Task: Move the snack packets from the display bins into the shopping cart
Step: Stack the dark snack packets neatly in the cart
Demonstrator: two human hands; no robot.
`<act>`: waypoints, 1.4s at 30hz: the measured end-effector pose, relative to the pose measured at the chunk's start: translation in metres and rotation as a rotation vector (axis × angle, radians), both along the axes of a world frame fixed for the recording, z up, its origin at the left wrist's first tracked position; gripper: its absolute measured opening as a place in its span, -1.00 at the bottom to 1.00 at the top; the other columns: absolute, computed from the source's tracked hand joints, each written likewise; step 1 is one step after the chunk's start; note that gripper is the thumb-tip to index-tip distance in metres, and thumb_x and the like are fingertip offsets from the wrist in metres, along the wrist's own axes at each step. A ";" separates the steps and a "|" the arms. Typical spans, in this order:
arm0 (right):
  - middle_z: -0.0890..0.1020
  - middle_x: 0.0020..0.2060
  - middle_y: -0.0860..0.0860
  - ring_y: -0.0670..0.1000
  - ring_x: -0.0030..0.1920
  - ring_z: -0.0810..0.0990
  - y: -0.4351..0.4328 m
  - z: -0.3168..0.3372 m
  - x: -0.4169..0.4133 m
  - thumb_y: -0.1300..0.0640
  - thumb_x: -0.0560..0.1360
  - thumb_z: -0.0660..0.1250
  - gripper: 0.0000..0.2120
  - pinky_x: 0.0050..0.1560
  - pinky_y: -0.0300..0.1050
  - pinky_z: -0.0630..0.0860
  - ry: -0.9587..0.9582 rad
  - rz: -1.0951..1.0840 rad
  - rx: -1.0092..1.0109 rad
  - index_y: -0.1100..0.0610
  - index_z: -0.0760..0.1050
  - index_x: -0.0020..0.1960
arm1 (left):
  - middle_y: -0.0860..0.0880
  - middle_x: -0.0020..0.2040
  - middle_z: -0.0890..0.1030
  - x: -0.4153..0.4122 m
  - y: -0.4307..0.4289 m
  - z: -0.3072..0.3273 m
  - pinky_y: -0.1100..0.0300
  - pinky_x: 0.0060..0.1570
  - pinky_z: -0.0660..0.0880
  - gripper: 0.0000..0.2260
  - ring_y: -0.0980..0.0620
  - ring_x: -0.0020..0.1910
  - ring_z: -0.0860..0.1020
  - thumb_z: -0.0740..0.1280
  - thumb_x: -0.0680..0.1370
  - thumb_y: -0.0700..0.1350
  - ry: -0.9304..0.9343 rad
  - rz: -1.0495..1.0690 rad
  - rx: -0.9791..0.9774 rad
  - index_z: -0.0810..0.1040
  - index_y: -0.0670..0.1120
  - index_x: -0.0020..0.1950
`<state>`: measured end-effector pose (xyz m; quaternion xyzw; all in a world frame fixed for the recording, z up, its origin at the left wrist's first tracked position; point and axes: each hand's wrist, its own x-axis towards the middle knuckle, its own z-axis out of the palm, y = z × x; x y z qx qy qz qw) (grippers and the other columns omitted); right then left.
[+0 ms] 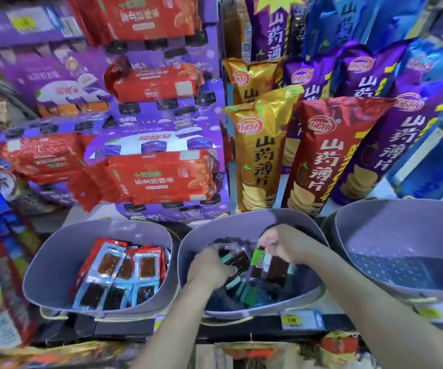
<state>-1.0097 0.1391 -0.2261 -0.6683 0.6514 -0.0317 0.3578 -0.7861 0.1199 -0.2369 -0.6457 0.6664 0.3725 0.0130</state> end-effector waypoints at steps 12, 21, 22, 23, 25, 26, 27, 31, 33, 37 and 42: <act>0.70 0.12 0.08 0.05 0.05 0.62 0.011 0.003 0.005 0.20 0.62 0.29 -0.85 0.10 -0.14 0.52 0.159 -0.018 -0.048 0.05 0.62 0.10 | -0.14 0.53 0.35 -0.005 0.010 0.011 -0.13 0.39 0.43 -0.28 -0.22 0.51 0.36 0.40 0.63 0.15 -0.322 -0.229 -0.209 0.13 -0.10 0.63; 0.51 0.34 0.05 0.15 0.32 0.46 0.030 0.025 0.030 -0.14 0.66 0.19 -0.56 0.26 0.04 0.48 0.415 0.011 -0.293 0.05 0.40 0.45 | -0.01 0.60 0.31 0.018 0.035 0.054 -0.02 0.53 0.26 -0.41 -0.10 0.57 0.29 0.21 0.68 0.18 -0.441 -0.304 -0.563 0.17 -0.02 0.65; 0.50 0.35 0.06 0.15 0.32 0.46 0.034 0.029 0.036 -0.19 0.66 0.16 -0.51 0.26 0.04 0.49 0.430 0.010 -0.321 0.05 0.36 0.48 | 0.00 0.61 0.30 0.025 0.039 0.058 -0.02 0.52 0.27 -0.40 -0.09 0.56 0.29 0.20 0.68 0.19 -0.454 -0.277 -0.574 0.17 -0.01 0.65; 0.49 0.36 0.06 0.15 0.32 0.46 0.038 0.033 0.044 -0.23 0.67 0.12 -0.47 0.26 0.02 0.49 0.441 0.013 -0.353 0.06 0.33 0.50 | 0.01 0.61 0.31 0.033 0.043 0.063 -0.01 0.51 0.28 -0.40 -0.09 0.56 0.30 0.20 0.68 0.20 -0.469 -0.243 -0.576 0.18 0.00 0.65; 0.46 0.38 0.07 0.14 0.34 0.45 0.047 0.042 0.061 -0.27 0.67 0.06 -0.42 0.27 -0.01 0.48 0.479 0.024 -0.420 0.08 0.28 0.53 | 0.03 0.59 0.34 0.052 0.055 0.073 0.00 0.48 0.31 -0.41 -0.07 0.54 0.33 0.20 0.66 0.23 -0.491 -0.174 -0.572 0.22 0.02 0.63; 0.43 0.40 0.07 0.14 0.35 0.43 0.052 0.047 0.070 -0.27 0.68 0.04 -0.42 0.29 -0.01 0.46 0.496 0.035 -0.446 0.08 0.25 0.54 | 0.03 0.57 0.36 0.061 0.063 0.077 0.01 0.46 0.32 -0.42 -0.06 0.53 0.34 0.20 0.66 0.24 -0.512 -0.147 -0.562 0.25 0.02 0.62; 0.41 0.43 0.07 0.14 0.36 0.41 0.057 0.050 0.080 -0.27 0.68 0.03 -0.41 0.32 0.01 0.43 0.500 0.046 -0.462 0.08 0.23 0.55 | 0.03 0.55 0.39 0.072 0.070 0.081 0.01 0.45 0.33 -0.44 -0.07 0.52 0.37 0.21 0.65 0.24 -0.532 -0.117 -0.541 0.29 0.02 0.59; 0.35 0.48 0.07 0.16 0.41 0.36 0.075 0.062 0.128 -0.26 0.67 0.05 -0.38 0.37 0.05 0.36 0.489 0.109 -0.504 0.07 0.17 0.60 | -0.06 0.45 0.56 0.124 0.107 0.093 -0.10 0.34 0.46 -0.49 -0.18 0.42 0.51 0.41 0.59 0.13 -0.500 0.041 -0.527 0.51 -0.07 0.47; 0.42 0.43 0.08 0.18 0.36 0.42 0.084 0.063 0.155 -0.26 0.64 0.11 -0.37 0.32 0.07 0.40 0.504 0.144 -0.527 0.08 0.24 0.58 | -0.01 0.54 0.46 0.155 0.128 0.094 -0.04 0.42 0.39 -0.46 -0.12 0.50 0.43 0.32 0.63 0.18 -0.554 0.093 -0.488 0.40 -0.02 0.56; 0.64 0.14 0.16 0.26 0.05 0.61 0.106 0.058 0.218 -0.15 0.42 0.53 -0.40 0.07 0.17 0.59 0.470 0.221 -0.601 0.20 0.59 0.30 | 0.01 0.60 0.36 0.226 0.182 0.089 0.00 0.50 0.34 -0.41 -0.09 0.57 0.34 0.24 0.67 0.24 -0.582 0.224 -0.464 0.29 -0.01 0.63; 0.62 -0.03 0.13 0.24 -0.05 0.53 0.153 0.044 0.318 -0.04 0.21 0.64 -0.45 -0.08 0.15 0.53 0.351 0.308 -0.633 0.17 0.60 0.10 | 0.06 0.64 0.29 0.317 0.266 0.078 0.06 0.51 0.30 -0.41 -0.01 0.60 0.29 0.17 0.68 0.28 -0.613 0.399 -0.394 0.23 0.05 0.64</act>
